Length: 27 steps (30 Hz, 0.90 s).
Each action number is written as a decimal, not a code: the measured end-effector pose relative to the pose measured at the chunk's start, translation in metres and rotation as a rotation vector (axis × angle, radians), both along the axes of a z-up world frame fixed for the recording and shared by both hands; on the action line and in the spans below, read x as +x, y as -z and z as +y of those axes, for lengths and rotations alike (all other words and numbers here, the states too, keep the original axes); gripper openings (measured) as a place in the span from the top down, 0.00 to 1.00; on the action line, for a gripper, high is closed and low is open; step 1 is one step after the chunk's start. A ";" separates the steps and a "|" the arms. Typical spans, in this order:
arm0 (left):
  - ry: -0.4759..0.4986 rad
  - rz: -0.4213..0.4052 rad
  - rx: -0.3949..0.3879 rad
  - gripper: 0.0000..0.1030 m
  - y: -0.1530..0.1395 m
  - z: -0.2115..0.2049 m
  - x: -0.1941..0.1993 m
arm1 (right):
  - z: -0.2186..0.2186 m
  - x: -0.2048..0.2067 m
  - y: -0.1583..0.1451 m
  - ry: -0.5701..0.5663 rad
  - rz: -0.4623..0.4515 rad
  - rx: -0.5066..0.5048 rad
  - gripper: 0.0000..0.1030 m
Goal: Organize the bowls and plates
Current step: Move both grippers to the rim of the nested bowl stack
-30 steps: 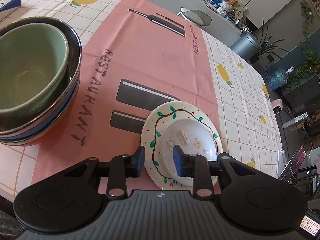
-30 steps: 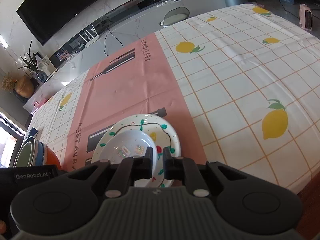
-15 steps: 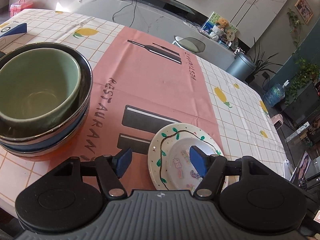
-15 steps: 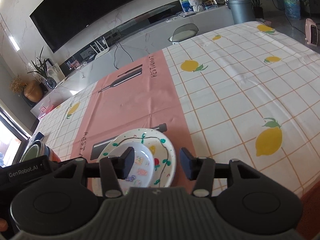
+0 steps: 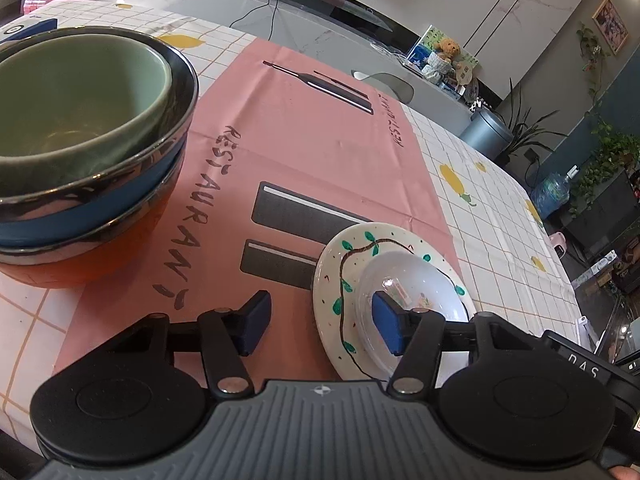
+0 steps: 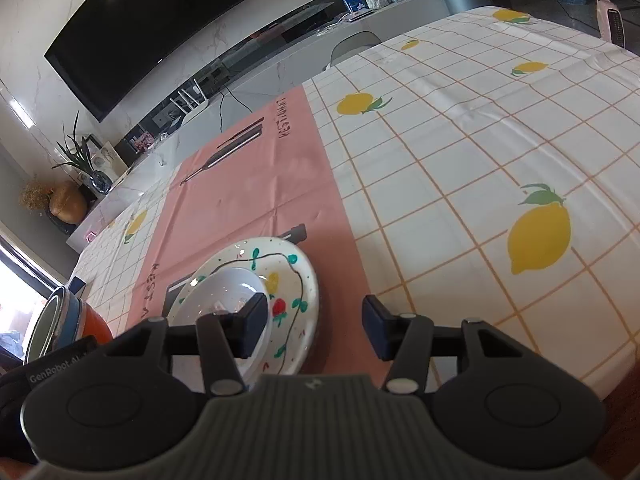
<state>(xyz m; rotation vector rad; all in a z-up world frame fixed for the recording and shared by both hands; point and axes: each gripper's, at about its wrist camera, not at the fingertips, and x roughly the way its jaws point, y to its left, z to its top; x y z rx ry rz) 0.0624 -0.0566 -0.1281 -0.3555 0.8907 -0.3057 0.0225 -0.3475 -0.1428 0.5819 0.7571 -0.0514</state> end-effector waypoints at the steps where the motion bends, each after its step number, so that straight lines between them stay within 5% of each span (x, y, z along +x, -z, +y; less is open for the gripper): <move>1: -0.003 0.003 0.008 0.36 -0.002 0.000 0.000 | 0.001 0.001 0.000 -0.003 -0.002 0.001 0.49; 10: 0.010 -0.073 0.016 0.36 -0.043 0.013 -0.010 | 0.015 0.003 -0.040 -0.048 -0.087 -0.054 0.49; 16: 0.030 -0.102 0.015 0.36 -0.078 0.033 -0.022 | 0.045 0.014 -0.068 -0.133 -0.107 0.000 0.42; 27: -0.196 -0.078 0.089 0.21 -0.109 0.113 -0.016 | 0.140 0.039 -0.087 -0.337 -0.075 0.006 0.25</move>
